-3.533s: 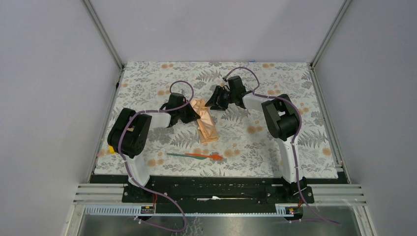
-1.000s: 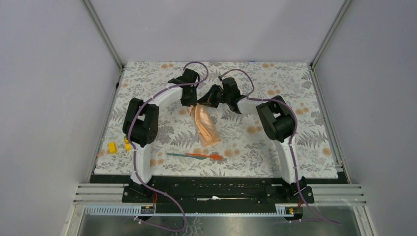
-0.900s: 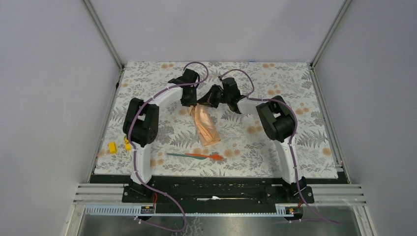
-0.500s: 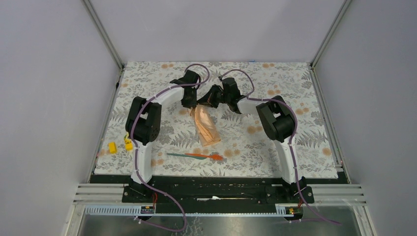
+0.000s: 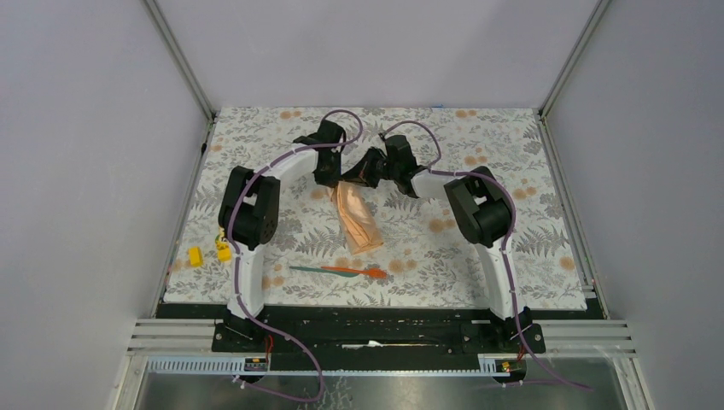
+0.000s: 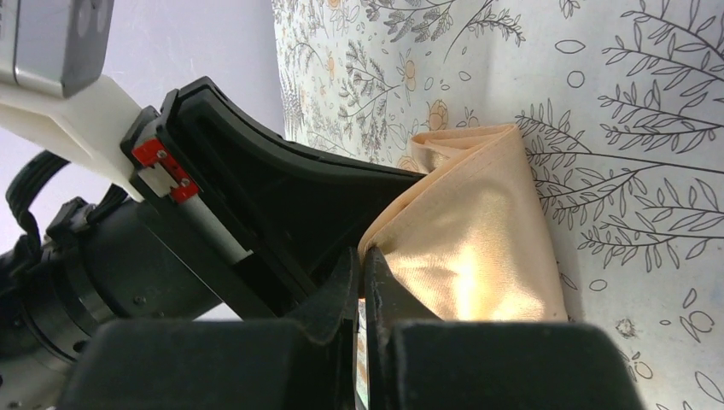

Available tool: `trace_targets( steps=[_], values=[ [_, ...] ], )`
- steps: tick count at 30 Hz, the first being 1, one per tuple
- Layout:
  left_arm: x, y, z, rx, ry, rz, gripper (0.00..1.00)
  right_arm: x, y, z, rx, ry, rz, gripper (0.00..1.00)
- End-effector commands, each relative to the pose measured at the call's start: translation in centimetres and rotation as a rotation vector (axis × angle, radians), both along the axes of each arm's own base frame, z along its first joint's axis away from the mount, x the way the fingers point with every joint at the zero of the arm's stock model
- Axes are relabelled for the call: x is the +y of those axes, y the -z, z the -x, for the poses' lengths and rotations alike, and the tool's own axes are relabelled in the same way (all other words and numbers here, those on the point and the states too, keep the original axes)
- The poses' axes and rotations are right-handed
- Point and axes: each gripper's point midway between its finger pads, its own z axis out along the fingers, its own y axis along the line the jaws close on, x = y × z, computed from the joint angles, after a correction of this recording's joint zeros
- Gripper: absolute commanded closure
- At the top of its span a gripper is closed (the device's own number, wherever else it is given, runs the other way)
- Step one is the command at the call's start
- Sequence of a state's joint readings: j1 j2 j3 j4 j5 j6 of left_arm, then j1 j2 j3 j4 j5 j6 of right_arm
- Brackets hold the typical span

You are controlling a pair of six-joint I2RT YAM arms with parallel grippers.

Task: Fold the napkin into a case and place the utensils inside
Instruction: Grasp the top corner of the smaller rectangle folded napkin from the folded napkin.

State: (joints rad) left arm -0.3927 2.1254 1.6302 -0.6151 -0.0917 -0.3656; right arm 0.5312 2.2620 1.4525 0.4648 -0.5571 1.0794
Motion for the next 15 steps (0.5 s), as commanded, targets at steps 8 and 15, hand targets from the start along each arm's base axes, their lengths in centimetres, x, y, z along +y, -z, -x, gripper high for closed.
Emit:
trace_targets(
  steps=[8, 15],
  values=[
    [-0.9, -4.0, -1.5, -0.069, 0.030, 0.224, 1.00, 2.6, -0.6, 0.7, -0.031, 0.017, -0.025, 1.00],
    [-0.3, -4.8, -1.3, -0.098, 0.022, 0.210, 1.00, 2.1, 0.6, 1.5, -0.021, 0.008, -0.001, 1.00]
  ],
)
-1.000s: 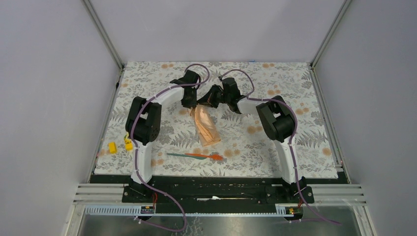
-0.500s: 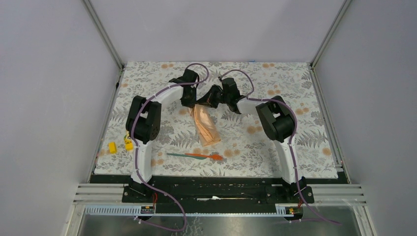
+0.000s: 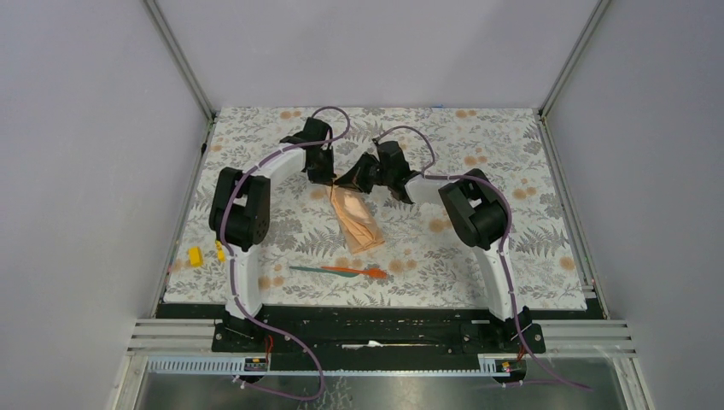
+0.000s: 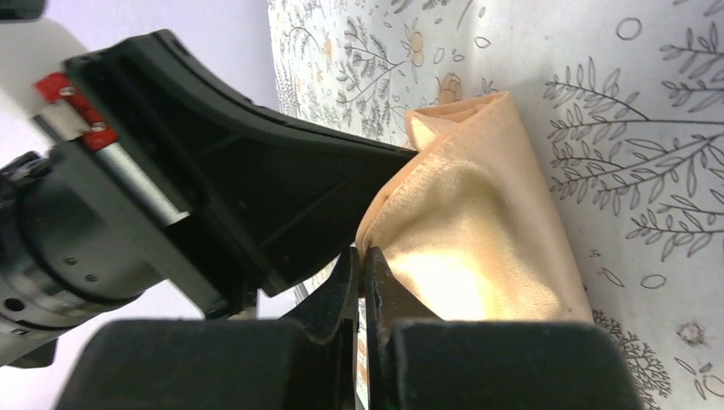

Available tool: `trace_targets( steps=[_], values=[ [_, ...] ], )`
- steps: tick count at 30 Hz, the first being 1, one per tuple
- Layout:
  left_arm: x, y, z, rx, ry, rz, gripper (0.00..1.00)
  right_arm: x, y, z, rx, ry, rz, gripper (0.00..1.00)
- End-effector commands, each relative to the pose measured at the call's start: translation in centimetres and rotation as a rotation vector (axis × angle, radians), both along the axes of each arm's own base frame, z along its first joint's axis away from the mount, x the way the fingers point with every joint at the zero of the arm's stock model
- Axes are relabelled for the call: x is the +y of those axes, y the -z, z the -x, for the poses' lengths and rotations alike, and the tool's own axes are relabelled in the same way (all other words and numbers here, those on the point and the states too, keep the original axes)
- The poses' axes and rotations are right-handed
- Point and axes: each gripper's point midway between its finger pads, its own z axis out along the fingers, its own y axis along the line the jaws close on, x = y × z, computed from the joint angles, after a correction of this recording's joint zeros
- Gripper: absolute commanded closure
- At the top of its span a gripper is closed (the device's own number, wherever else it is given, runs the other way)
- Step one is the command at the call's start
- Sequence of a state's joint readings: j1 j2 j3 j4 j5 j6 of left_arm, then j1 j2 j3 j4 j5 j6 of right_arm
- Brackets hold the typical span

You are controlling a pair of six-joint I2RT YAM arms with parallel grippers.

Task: Fold the napkin into a case and place the utensils inside
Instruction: Grasp the top corner of the smaller rectangle folded napkin from the folded napkin.

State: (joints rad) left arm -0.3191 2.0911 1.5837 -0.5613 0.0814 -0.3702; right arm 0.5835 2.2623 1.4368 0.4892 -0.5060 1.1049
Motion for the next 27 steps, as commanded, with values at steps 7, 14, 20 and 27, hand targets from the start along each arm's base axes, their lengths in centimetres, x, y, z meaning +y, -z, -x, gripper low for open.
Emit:
trace_targets(
  steps=[7, 14, 20, 27],
  values=[
    [-0.3, -4.6, -0.5, -0.135, 0.010, 0.046, 1.00, -0.2, 1.3, 0.1, -0.018, 0.012, 0.020, 1.00],
    [-0.9, -4.8, -0.1, -0.125, 0.031, 0.079, 1.00, 0.3, 2.8, -1.0, -0.013, 0.021, 0.043, 1.00],
    [-1.0, -4.5, 0.4, -0.111, 0.037, 0.088, 1.00, 0.8, 3.6, -2.0, -0.016, 0.030, 0.049, 1.00],
    [-1.1, -4.3, 1.0, -0.094, 0.042, 0.093, 1.00, 1.3, 4.2, -3.0, -0.013, 0.039, 0.052, 1.00]
  ],
)
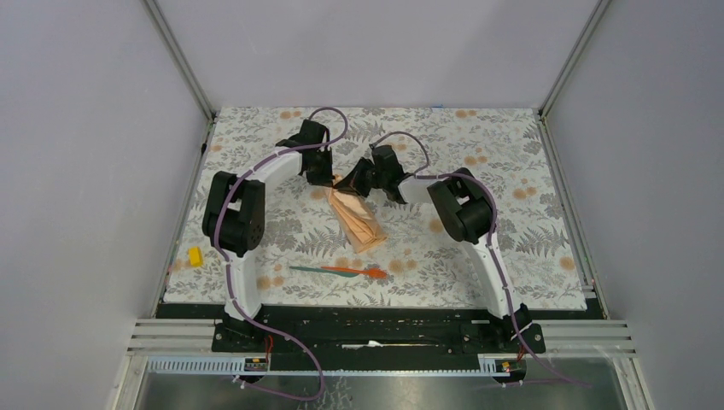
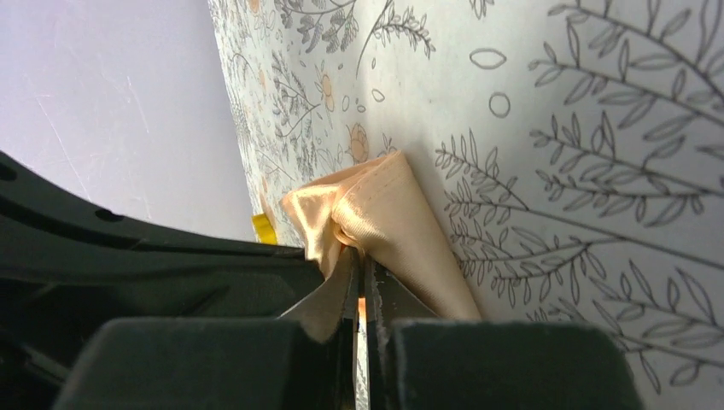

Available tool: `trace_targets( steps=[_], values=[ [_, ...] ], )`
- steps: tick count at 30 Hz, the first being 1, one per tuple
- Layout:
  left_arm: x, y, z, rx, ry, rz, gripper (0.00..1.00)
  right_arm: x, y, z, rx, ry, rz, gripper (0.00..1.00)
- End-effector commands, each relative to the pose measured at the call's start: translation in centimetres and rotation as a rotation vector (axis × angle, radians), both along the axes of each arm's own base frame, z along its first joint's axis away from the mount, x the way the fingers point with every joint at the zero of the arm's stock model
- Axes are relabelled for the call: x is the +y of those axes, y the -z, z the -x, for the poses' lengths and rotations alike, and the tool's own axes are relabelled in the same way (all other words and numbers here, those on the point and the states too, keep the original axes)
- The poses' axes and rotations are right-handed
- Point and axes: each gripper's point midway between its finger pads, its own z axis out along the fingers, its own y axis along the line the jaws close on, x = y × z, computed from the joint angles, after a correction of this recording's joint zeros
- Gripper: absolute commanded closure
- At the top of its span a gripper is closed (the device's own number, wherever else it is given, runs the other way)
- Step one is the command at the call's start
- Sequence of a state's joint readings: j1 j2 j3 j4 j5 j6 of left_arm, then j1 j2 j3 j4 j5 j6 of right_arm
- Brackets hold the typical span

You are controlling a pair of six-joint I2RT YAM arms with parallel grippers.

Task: Fold the napkin into a case and place the utensils inside
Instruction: Grasp the top corner of the smaller rectangle folded napkin from the folded napkin.

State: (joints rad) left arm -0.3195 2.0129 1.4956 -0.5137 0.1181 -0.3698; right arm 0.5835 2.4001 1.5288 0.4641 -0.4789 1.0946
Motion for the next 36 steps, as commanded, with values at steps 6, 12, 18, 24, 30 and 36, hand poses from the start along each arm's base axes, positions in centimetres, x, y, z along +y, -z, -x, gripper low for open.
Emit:
trace_targets(
  steps=[6, 12, 18, 24, 30, 36],
  values=[
    [-1.0, -2.7, 0.3, -0.050, 0.018, 0.055, 1.00, 1.2, -0.8, -1.9, -0.065, 0.016, 0.013, 1.00],
    [0.7, -2.4, 0.2, -0.061, -0.032, -0.026, 1.00, 0.1, -2.4, -1.0, -0.078, 0.000, 0.011, 1.00],
    [1.0, -1.6, 0.4, -0.040, -0.042, -0.039, 1.00, -2.8, -5.5, -1.7, -0.113, 0.019, 0.007, 1.00],
    [0.7, -1.5, 0.4, -0.033, -0.038, -0.026, 1.00, -3.2, -5.4, -2.3, -0.113, 0.024, 0.017, 1.00],
    [0.9, -1.5, 0.6, -0.025, -0.033, -0.034, 1.00, -3.0, -5.5, -2.7, -0.119, 0.023, 0.024, 1.00],
    [1.2, -1.4, 0.7, -0.022, -0.032, -0.051, 1.00, -3.5, -5.4, -3.0, -0.138, 0.015, 0.070, 1.00]
  ],
)
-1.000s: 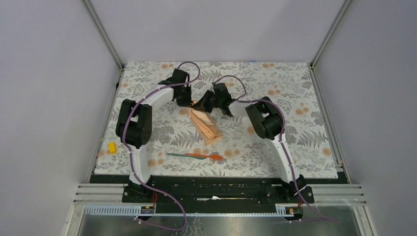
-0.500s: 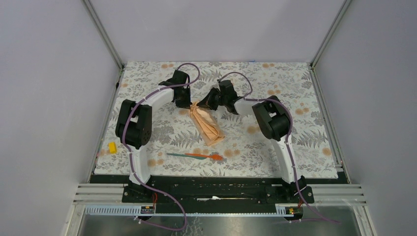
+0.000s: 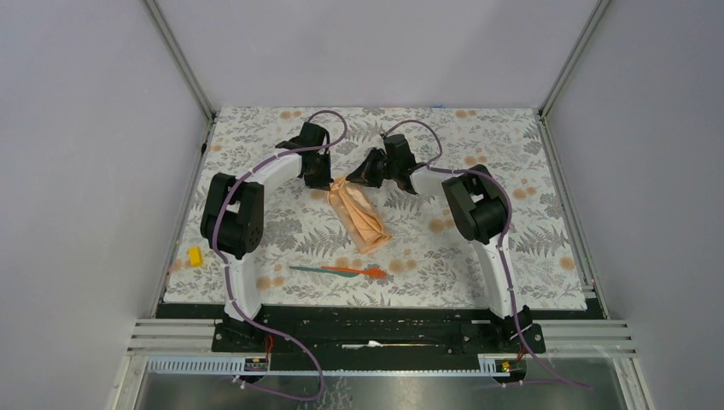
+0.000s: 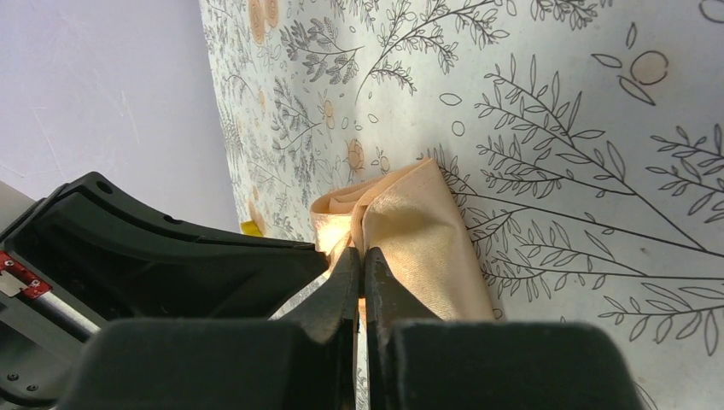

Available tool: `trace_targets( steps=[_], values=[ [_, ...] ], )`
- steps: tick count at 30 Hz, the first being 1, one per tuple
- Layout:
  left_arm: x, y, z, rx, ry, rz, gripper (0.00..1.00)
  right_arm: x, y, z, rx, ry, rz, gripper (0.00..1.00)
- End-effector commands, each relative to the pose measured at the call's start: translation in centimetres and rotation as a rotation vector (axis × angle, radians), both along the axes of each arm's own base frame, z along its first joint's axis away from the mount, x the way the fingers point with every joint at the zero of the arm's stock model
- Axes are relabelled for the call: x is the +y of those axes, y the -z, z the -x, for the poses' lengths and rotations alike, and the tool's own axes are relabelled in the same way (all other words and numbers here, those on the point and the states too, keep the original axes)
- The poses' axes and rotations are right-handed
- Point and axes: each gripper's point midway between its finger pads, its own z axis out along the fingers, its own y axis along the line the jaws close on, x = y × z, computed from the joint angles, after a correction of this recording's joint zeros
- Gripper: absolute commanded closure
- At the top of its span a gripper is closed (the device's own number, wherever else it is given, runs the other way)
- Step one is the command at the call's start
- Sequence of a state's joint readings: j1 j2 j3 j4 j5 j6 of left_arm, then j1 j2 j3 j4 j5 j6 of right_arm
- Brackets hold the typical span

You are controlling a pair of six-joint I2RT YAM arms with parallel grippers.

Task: Fold the napkin into a case and place the utensils inside
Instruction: Grasp the top corner of the smaller rectangle folded napkin from the folded napkin.

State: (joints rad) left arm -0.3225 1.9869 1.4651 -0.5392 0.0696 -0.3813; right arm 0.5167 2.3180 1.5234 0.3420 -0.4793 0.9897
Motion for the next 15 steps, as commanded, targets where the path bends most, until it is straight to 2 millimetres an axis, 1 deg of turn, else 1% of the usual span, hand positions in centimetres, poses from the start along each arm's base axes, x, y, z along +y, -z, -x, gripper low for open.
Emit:
trace_targets(
  steps=[1, 4, 9, 11, 15],
  values=[
    [0.2, -1.6, -0.3, -0.040, 0.001, -0.007, 1.00, -0.1, -3.3, -1.2, -0.091, -0.005, 0.009, 1.00],
    [0.2, -1.8, -0.3, -0.046, -0.001, -0.010, 1.00, -0.8, -3.0, -1.2, -0.092, -0.004, 0.025, 1.00],
    [0.4, -1.9, -0.3, -0.053, -0.003, -0.015, 1.00, -0.8, -3.0, -1.1, -0.092, -0.014, 0.036, 1.00],
    [0.3, -1.9, -0.4, -0.057, -0.001, -0.008, 1.00, -0.4, -3.1, -1.0, -0.092, -0.024, 0.032, 1.00],
    [-0.6, -2.6, -0.8, -0.079, 0.016, 0.035, 1.00, 1.8, -2.7, 0.6, -0.083, -0.068, 0.024, 1.00]
  ],
)
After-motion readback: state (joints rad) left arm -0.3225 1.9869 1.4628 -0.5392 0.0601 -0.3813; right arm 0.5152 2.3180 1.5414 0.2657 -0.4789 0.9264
